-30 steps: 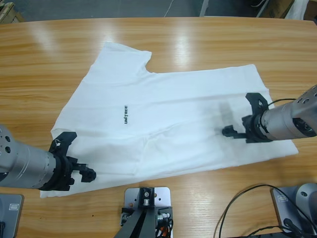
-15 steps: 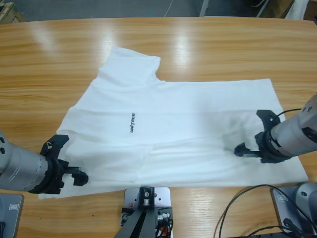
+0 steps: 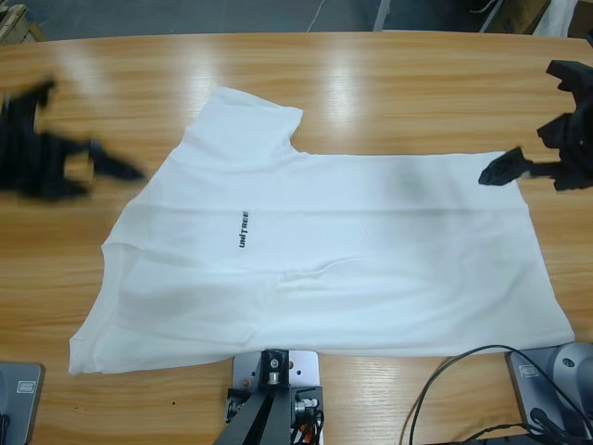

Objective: Fold clothes

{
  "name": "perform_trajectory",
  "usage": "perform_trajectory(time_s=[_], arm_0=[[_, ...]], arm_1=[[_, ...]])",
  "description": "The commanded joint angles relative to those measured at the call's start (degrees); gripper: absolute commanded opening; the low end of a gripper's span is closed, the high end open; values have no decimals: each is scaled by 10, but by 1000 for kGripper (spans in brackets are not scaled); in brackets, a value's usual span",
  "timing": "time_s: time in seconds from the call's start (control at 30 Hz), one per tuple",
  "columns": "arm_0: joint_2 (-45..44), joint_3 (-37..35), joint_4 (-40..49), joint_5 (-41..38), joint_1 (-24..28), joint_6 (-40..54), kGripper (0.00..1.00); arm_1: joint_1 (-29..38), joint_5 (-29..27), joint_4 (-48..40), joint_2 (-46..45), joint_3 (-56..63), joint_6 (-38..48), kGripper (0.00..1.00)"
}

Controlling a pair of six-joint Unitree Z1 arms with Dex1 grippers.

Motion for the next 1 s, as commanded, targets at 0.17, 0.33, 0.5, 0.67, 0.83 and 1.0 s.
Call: perform_trajectory(time_s=[0.17, 0.33, 0.5, 0.67, 0.83, 1.0], arm_0=[[404, -548, 160, -168, 171, 207, 953], [469, -612, 219, -134, 180, 230, 950], [524, -677, 265, -104, 176, 257, 956], [584, -784, 306, -89, 163, 249, 959], [640, -873, 361, -88, 143, 238, 912], [689, -947, 399, -69, 131, 237, 834]], arm_1=[[-111, 79, -24, 124, -29, -114, 1000], [-112, 85, -50, 157, -25, -119, 1000], [-112, 84, -70, 181, -22, -126, 1000], [-111, 85, -104, 196, -5, -127, 1000], [-112, 84, -130, 197, 18, -126, 996], [-111, 81, -152, 194, 42, -126, 996]])
